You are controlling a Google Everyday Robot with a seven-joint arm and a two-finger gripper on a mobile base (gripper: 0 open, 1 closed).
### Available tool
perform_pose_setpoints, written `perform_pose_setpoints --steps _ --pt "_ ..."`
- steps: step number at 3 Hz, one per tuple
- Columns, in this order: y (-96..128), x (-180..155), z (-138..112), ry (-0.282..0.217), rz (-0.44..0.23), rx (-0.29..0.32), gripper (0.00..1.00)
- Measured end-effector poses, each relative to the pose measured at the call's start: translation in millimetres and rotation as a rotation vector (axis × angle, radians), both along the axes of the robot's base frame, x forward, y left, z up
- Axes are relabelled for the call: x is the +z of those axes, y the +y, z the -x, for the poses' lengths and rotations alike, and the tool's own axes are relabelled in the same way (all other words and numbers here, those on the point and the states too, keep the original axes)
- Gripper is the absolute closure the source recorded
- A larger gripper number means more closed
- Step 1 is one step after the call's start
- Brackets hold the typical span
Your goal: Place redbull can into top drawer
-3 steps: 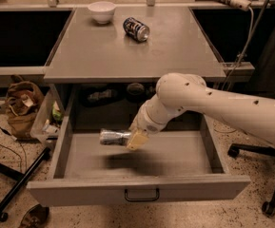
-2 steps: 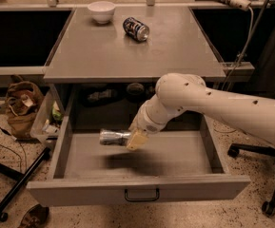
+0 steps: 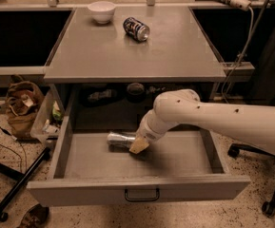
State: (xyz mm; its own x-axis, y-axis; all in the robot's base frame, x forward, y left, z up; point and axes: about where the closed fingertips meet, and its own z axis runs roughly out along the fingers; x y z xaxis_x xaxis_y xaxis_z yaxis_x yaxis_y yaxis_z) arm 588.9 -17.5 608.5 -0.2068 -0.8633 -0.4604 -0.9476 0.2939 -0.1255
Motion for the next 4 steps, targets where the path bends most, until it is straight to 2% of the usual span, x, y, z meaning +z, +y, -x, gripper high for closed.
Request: perform_pose_setpoints --steps 1,4 --pt "-1.8 -6.1 -1.4 0.008 0.000 -0.016 1.00" --pt "-1.8 -6.1 -1.4 0.008 0.000 -0.016 0.36"
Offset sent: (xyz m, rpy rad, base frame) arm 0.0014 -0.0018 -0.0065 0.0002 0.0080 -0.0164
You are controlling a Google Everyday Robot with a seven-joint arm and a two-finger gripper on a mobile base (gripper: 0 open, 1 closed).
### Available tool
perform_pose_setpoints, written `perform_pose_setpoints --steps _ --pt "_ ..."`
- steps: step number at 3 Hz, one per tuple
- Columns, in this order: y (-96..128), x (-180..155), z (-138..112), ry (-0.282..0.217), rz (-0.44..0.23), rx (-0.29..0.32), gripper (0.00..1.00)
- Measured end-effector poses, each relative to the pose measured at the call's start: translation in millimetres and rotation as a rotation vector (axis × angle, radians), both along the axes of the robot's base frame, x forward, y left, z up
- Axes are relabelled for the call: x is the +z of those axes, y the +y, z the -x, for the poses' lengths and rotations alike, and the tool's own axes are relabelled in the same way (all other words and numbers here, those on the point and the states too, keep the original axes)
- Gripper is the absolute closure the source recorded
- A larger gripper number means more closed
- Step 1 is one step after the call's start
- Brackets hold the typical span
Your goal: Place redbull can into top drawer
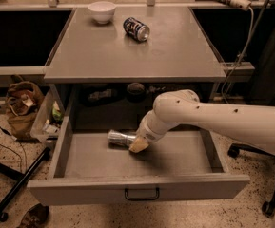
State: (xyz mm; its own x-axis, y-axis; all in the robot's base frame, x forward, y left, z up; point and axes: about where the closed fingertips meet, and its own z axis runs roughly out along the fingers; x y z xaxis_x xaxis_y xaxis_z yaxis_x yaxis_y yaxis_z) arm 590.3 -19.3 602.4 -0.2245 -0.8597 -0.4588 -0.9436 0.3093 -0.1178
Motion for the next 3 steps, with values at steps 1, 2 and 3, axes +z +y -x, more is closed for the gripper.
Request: perform_pose_setpoints --steps 1,2,3 --pt "0.0 0.0 0.0 0.000 0.000 0.000 0.10" --pt "0.0 -0.1 0.0 0.000 0.000 0.000 0.00" --pt "0.0 -0.1 0.0 0.000 0.000 0.000 0.00"
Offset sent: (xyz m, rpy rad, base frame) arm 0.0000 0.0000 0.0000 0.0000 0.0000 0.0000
